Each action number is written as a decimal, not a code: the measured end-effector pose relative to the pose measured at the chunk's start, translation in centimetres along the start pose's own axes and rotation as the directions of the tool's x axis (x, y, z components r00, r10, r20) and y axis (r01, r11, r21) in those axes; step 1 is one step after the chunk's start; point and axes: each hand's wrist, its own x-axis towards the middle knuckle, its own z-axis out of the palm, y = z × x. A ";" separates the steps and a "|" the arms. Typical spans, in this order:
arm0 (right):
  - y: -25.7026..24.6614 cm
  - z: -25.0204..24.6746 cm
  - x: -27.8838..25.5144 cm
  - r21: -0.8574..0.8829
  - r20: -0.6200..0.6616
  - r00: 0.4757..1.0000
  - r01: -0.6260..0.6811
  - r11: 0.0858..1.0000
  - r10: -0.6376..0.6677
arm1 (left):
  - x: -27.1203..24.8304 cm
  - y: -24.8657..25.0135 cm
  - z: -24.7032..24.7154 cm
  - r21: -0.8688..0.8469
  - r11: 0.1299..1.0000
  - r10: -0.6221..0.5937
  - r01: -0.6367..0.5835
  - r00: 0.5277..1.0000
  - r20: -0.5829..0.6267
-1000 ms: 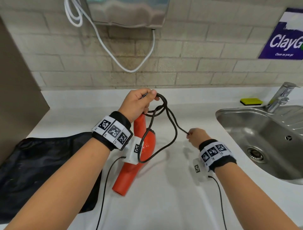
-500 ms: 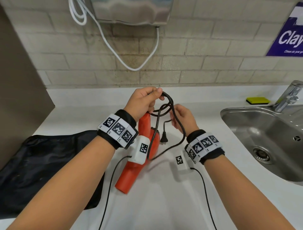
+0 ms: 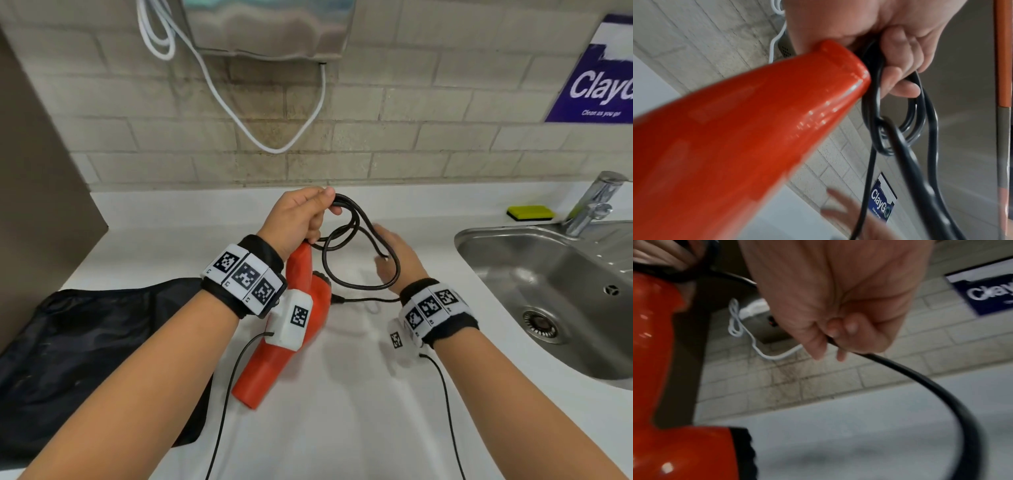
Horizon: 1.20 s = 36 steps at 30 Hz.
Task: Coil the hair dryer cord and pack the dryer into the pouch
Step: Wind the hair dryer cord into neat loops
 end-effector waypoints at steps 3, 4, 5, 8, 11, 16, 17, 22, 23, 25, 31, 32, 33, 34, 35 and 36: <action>-3.7 -0.2 -0.3 0.212 0.064 0.965 0.234 0.949 -0.252 | 0.1 0.0 0.1 0.002 1.000 0.004 -0.004 1.000 -0.005; -4.4 -0.1 -0.4 0.267 0.057 0.959 0.252 0.930 -0.276 | 0.1 -0.1 0.1 0.001 1.000 0.005 -0.005 1.000 -0.017; -4.8 0.0 -0.5 0.301 0.021 0.963 0.252 0.920 -0.270 | 0.1 -0.1 -0.1 0.003 1.000 0.007 -0.007 1.000 -0.028; -3.9 0.4 0.0 0.243 -0.136 0.982 0.160 0.957 -0.130 | 0.1 -0.1 -0.6 0.002 1.000 0.015 -0.015 0.999 -0.041; -1.3 0.4 0.5 0.030 -0.060 0.979 -0.192 0.981 0.194 | 0.1 -0.2 -1.4 -0.041 0.999 0.004 -0.006 0.998 -0.056; 2.1 1.0 0.0 -0.587 0.220 0.883 -0.220 0.779 0.415 | 0.3 -0.2 -2.1 -0.079 0.997 -0.022 0.019 0.999 -0.044; 2.2 1.2 -0.1 -0.586 0.252 0.875 -0.202 0.785 0.413 | 0.3 -0.2 -2.0 -0.079 0.997 -0.021 0.018 0.999 -0.040; -0.8 0.2 -0.2 0.032 0.042 0.966 -0.258 0.966 0.256 | 0.2 0.0 -1.6 -0.075 0.997 -0.021 0.017 0.998 -0.060; -2.2 -0.3 -0.5 0.203 -0.049 0.988 -0.136 0.970 0.149 | 0.2 0.0 -1.6 -0.074 0.997 -0.022 0.017 0.998 -0.064; -5.1 -1.3 -1.4 0.450 -0.127 0.991 0.084 0.889 -0.029 | 0.2 -0.1 -1.7 -0.071 0.997 -0.019 0.014 0.998 -0.068; -8.3 -1.6 -2.6 0.648 -0.164 0.969 0.247 0.720 -0.184 | 0.3 -0.2 -1.7 -0.062 0.998 -0.019 0.014 0.997 -0.075; -8.2 -1.4 -2.6 0.620 -0.201 0.962 0.270 0.737 -0.183 | 0.3 -0.2 -1.7 -0.049 0.999 -0.015 0.012 0.997 -0.071; -8.1 -1.2 -2.5 0.587 -0.235 0.955 0.289 0.756 -0.182 | 0.4 -0.2 -1.6 -0.035 0.999 -0.013 0.010 0.998 -0.061; -8.0 -1.0 -2.4 0.560 -0.264 0.948 0.301 0.772 -0.178 | 0.4 -0.1 -1.6 -0.024 1.000 -0.012 0.011 0.999 -0.047; -8.0 -0.9 -2.3 0.544 -0.289 0.941 0.312 0.779 -0.175 | 0.4 0.0 -1.6 -0.018 1.000 -0.017 0.016 0.999 -0.029; -7.9 -0.7 -2.1 0.538 -0.309 0.935 0.321 0.779 -0.172 | 0.4 0.1 -1.6 -0.015 1.000 -0.022 0.022 1.000 -0.004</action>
